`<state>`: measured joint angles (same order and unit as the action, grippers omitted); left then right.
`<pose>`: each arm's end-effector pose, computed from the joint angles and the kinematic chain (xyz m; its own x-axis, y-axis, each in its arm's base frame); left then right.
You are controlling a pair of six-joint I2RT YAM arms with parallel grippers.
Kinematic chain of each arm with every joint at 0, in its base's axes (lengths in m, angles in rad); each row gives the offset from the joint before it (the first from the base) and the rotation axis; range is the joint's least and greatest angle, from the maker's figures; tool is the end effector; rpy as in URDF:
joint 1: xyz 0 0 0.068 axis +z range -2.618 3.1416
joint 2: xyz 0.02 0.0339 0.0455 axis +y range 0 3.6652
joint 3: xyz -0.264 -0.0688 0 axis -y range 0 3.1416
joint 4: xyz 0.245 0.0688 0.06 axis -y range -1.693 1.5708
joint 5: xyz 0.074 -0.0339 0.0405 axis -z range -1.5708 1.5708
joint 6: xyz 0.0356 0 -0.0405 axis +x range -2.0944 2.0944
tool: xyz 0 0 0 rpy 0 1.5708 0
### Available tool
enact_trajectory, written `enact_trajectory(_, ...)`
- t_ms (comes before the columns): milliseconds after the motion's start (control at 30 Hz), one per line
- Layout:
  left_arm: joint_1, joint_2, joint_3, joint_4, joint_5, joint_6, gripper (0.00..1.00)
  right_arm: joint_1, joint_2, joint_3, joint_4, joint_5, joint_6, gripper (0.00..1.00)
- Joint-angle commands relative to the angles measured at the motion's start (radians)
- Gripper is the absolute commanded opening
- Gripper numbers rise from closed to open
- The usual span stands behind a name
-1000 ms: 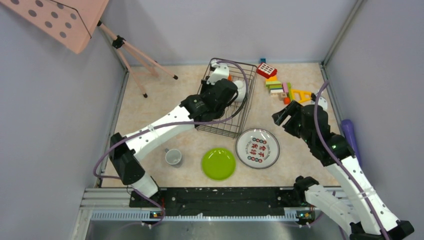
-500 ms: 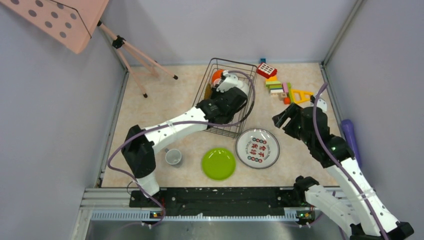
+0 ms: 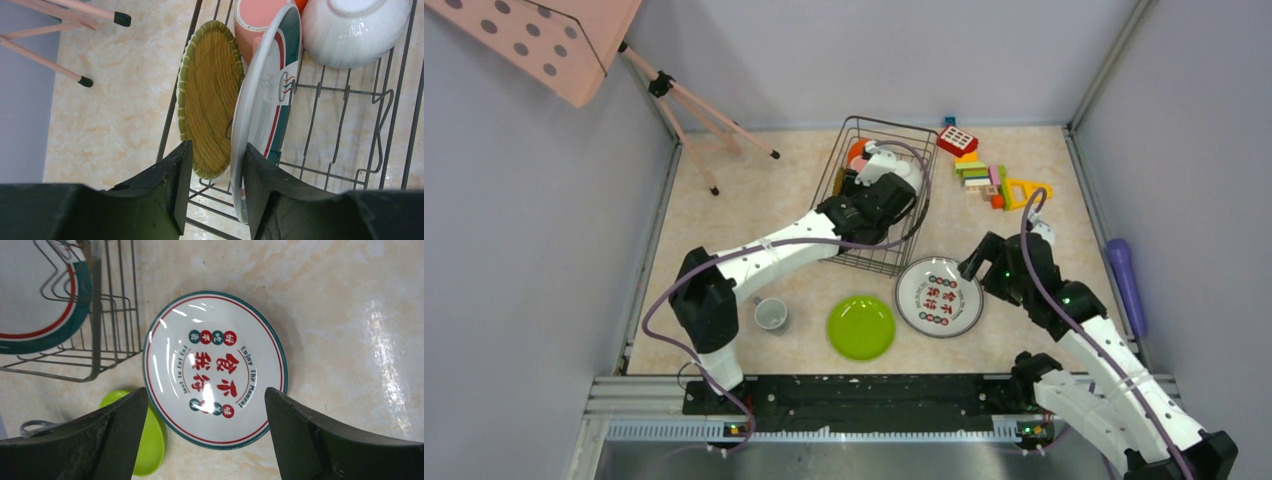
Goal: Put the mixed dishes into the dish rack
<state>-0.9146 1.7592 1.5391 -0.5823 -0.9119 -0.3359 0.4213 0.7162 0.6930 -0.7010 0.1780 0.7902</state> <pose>0.2592 -0.2904 0.3090 -0.4636 0.2712 -0.8435 -0.0031 0.9515 0.3077 0.1384 0.0551 0.2689 -0.6254 0.4860 -0.6104 0.2315 0.8627 0.4496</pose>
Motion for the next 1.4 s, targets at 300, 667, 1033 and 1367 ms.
enact_trajectory(300, 0.019, -0.271, -0.015, 0.040, 0.298, -0.037, 0.73, 0.001, -0.010, -0.231, 0.085, -0.087, 0.154, 0.83)
enact_trajectory(667, 0.057, -0.476, -0.182, 0.126, 0.530, -0.148, 0.78, 0.001, 0.002, -0.348, 0.151, -0.095, 0.206, 0.72)
enact_trajectory(1033, 0.086, -0.449, -0.224, 0.115, 0.646, -0.089, 0.80, 0.001, -0.025, -0.276, 0.110, -0.095, 0.175, 0.00)
enact_trajectory(1367, 0.074, -0.352, -0.158, 0.092, 0.622, 0.004, 0.61, 0.002, -0.141, -0.013, -0.129, 0.088, 0.097, 0.00)
